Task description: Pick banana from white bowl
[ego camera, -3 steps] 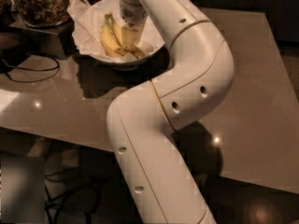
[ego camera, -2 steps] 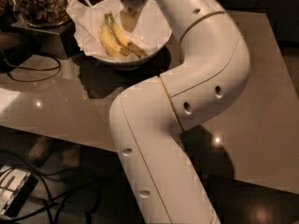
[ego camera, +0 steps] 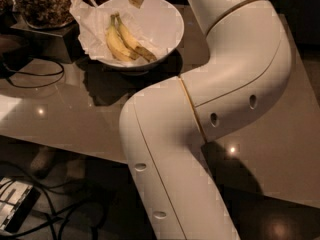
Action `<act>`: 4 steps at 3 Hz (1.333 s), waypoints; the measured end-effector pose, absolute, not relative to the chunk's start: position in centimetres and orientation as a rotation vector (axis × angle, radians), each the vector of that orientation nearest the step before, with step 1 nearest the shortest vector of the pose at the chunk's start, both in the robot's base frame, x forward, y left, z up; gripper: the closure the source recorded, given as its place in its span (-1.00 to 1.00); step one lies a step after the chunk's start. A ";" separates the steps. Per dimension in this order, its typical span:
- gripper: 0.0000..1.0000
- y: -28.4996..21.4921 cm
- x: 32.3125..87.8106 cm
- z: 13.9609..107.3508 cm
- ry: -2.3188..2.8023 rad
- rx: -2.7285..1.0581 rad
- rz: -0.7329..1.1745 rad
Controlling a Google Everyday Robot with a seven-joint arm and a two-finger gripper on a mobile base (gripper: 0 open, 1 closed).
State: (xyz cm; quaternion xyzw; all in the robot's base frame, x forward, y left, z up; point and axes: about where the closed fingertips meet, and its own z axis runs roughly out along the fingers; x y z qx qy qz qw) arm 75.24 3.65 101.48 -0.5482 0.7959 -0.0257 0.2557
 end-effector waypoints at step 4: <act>-1.00 3.8 75.4 101.4 2.157 -1.486 -0.070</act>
Offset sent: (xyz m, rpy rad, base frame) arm 0.0020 0.0013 -0.0009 0.0021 -0.0035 0.0002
